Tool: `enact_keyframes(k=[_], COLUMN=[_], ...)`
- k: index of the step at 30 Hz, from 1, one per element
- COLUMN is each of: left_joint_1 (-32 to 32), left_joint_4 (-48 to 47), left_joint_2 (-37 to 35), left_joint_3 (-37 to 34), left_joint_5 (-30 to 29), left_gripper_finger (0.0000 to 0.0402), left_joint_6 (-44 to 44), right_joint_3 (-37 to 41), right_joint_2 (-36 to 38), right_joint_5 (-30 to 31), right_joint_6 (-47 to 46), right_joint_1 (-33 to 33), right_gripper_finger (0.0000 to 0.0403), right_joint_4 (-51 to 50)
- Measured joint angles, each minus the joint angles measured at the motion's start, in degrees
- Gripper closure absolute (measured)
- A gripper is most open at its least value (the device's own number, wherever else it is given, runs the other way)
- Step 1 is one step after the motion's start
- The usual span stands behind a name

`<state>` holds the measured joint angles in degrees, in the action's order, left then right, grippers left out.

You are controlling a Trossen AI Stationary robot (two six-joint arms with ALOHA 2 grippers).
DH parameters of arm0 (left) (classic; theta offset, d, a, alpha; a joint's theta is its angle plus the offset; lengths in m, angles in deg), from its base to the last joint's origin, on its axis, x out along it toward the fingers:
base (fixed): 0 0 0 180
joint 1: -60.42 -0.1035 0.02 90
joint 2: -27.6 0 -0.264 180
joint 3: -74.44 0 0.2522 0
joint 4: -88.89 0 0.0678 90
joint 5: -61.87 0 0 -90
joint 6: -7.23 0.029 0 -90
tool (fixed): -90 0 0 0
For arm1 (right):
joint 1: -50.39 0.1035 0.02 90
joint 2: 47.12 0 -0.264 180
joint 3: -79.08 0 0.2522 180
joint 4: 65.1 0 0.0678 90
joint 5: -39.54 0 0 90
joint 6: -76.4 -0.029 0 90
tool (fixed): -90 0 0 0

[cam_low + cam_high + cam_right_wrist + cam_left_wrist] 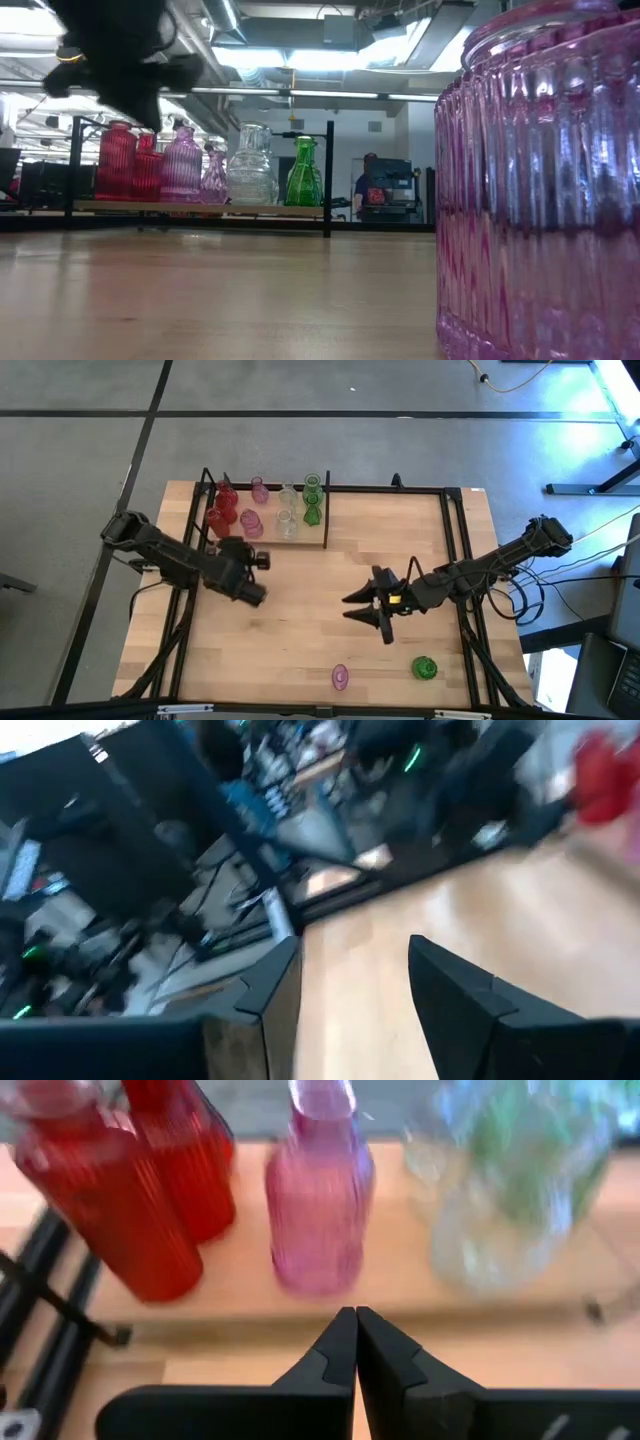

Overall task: Sort vases onto shelf
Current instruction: Put the left purple vase on the shelf aligned with the other purple vase

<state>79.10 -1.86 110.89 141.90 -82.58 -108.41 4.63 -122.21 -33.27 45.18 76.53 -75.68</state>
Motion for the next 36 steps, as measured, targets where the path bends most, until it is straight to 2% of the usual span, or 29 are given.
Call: enact_keyframes(k=[5,7,10,13,18,22,31,36], left_joint_1=[6.17,6.29,4.69,1.87,-2.57,-5.59,-12.47,-15.83], left_joint_4=[2.85,2.92,3.21,6.29,17.38,22.83,32.37,34.79], left_joint_2=[0.00,0.00,0.00,0.00,0.00,0.00,0.00,0.00], left_joint_3=[-4.90,-6.07,-7.49,-9.48,-13.71,-15.00,-15.00,-15.00], left_joint_5=[2.07,1.90,-2.05,-4.57,-6.78,-9.19,-12.77,-12.75], left_gripper_finger=[0.0401,0.0401,0.0401,0.0401,0.0401,0.0401,0.0401,0.0401], left_joint_6=[0.27,0.27,0.70,1.54,3.63,10.59,19.35,25.94], right_joint_3=[0.00,0.00,0.00,0.00,0.00,0.00,0.00,0.00], right_joint_2=[0.00,0.00,0.00,0.00,0.00,0.00,0.00,0.00], right_joint_5=[6.54,7.80,7.34,2.29,-9.38,-12.44,-22.15,-24.35], right_joint_6=[6.65,9.17,10.74,9.44,7.01,7.54,10.32,10.51], right_joint_1=[-3.92,-6.98,-12.70,-19.56,-29.08,-33.84,-39.75,-40.18], right_gripper_finger=[0.0235,0.0235,0.0235,0.0235,0.0235,0.0235,0.0235,0.0235], right_joint_4=[1.68,1.65,1.48,1.49,1.44,1.44,1.33,1.36])
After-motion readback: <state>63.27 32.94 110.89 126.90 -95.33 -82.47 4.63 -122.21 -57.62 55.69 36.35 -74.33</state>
